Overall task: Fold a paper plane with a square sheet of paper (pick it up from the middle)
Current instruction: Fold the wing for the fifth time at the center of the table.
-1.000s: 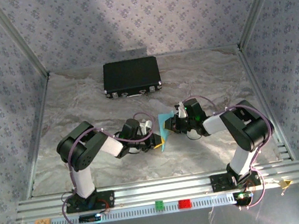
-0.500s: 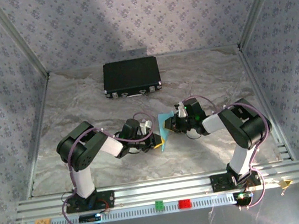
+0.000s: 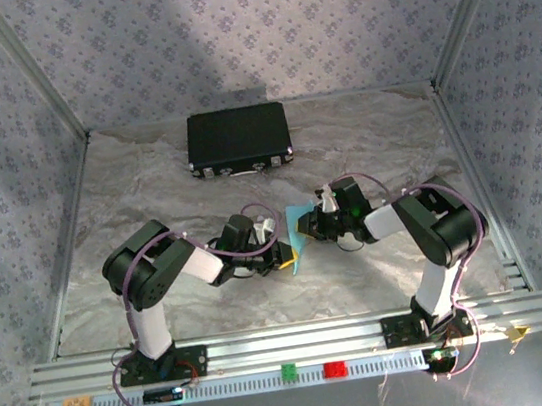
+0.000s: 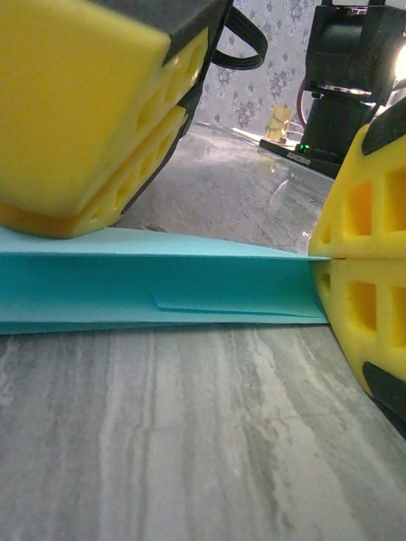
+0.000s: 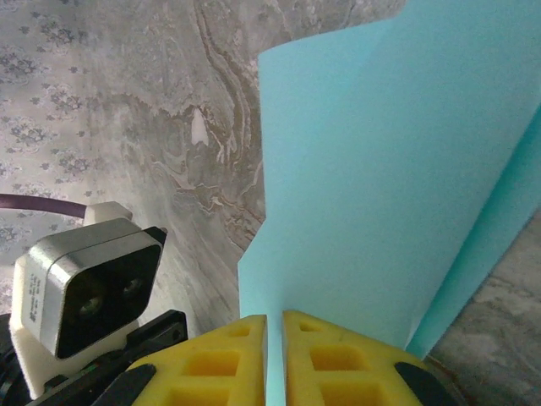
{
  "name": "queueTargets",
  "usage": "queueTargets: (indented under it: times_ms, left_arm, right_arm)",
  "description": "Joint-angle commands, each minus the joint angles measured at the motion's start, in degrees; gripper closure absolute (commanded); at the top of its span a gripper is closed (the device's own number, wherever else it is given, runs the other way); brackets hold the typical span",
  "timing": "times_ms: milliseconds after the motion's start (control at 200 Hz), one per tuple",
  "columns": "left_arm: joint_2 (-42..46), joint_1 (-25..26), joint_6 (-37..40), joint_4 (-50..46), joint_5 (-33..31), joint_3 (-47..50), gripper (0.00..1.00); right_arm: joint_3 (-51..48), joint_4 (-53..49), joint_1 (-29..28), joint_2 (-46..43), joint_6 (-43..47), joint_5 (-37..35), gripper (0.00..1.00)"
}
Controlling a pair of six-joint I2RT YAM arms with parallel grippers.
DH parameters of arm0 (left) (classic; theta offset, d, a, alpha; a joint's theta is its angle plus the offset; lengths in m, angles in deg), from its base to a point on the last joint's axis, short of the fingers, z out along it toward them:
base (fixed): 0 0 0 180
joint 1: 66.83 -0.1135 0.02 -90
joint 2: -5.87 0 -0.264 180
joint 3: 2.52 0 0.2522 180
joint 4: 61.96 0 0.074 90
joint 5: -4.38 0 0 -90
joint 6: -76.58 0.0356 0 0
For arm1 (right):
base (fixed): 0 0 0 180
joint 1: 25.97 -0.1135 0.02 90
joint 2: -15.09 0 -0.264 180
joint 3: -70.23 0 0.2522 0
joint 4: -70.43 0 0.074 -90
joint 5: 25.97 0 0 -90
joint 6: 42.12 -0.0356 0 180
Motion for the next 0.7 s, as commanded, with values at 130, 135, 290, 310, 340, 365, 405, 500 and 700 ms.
queueTargets:
  times_ms: [130,135,290,310,340,365,405,500,700]
  left_arm:
    - [-2.3,-0.7,0.79,-9.51,-5.33,0.78,1.0]
    - [-2.3,-0.72,0.8,-9.51,-5.33,0.78,1.0]
    - [-1.47,-0.59,1.45,-11.12,-5.44,0.57,0.96]
    - [-1.28,-0.63,1.57,-11.33,-5.43,0.45,0.95]
    - [-1.03,-0.63,1.89,-11.88,-5.34,0.3,0.92]
    - [-0.69,-0.57,2.25,-12.34,-5.1,0.14,0.9]
    - [-0.19,-0.37,3.07,-13.64,-4.73,-0.37,0.88]
    - [0.93,0.25,5.39,-17.61,-4.11,-1.96,0.84]
    - [2.27,1.13,8.18,-22.51,-3.91,-3.59,0.88]
  right_arm:
    - [3.84,-12.32,-0.31,1.73,4.19,-3.76,0.89]
    - [3.84,-12.51,-0.36,1.78,4.28,-3.85,0.89]
    - [4.86,-17.71,-0.72,2.06,5.65,-6.47,0.9]
    - [4.89,-17.87,-0.68,2.17,5.64,-6.57,0.9]
    - [4.95,-18.12,-0.74,2.25,5.68,-6.58,0.9]
    - [4.94,-18.27,-0.76,2.35,5.64,-6.64,0.9]
    - [5.0,-18.55,-0.8,2.35,5.63,-6.79,0.9]
    - [5.11,-19.17,-0.94,2.5,5.67,-7.19,0.9]
    - [5.24,-19.82,-1.2,2.7,5.61,-7.93,0.9]
